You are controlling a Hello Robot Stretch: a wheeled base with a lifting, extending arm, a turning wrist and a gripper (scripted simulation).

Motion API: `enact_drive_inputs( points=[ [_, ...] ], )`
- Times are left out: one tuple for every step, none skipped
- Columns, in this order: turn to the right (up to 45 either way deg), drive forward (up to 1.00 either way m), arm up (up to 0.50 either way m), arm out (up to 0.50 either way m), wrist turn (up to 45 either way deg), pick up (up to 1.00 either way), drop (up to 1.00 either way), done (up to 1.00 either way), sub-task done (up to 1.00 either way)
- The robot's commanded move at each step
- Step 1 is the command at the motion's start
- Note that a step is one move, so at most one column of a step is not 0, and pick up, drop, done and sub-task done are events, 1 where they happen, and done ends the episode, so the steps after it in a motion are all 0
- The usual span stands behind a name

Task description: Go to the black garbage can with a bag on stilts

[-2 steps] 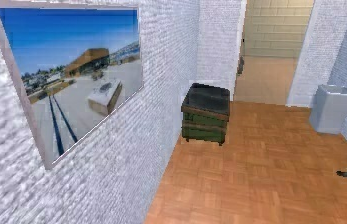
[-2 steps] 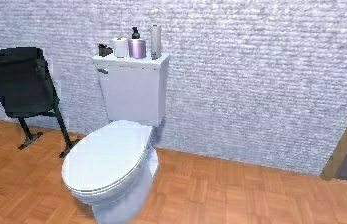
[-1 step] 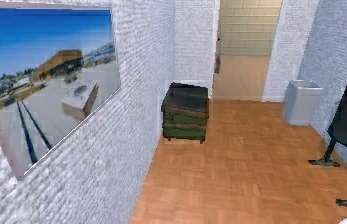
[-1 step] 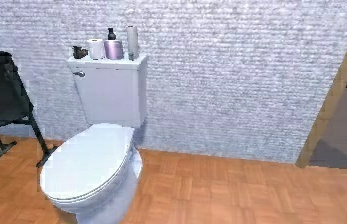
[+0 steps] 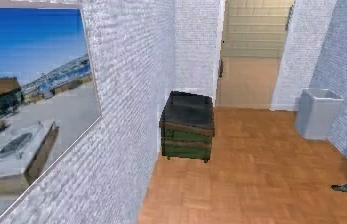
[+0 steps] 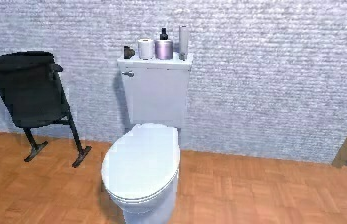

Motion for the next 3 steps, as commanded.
enact_drive_inputs(
  points=[
    [6.0, 0.00, 0.00, 0.00, 0.0, 0.00, 0.00, 0.00, 0.00],
    [0.0, 0.60, 0.00, 0.00, 0.0, 0.00, 0.00, 0.00, 0.00],
    [45.0, 0.00, 0.00, 0.00, 0.0, 0.00, 0.00, 0.00, 0.00]
  ],
)
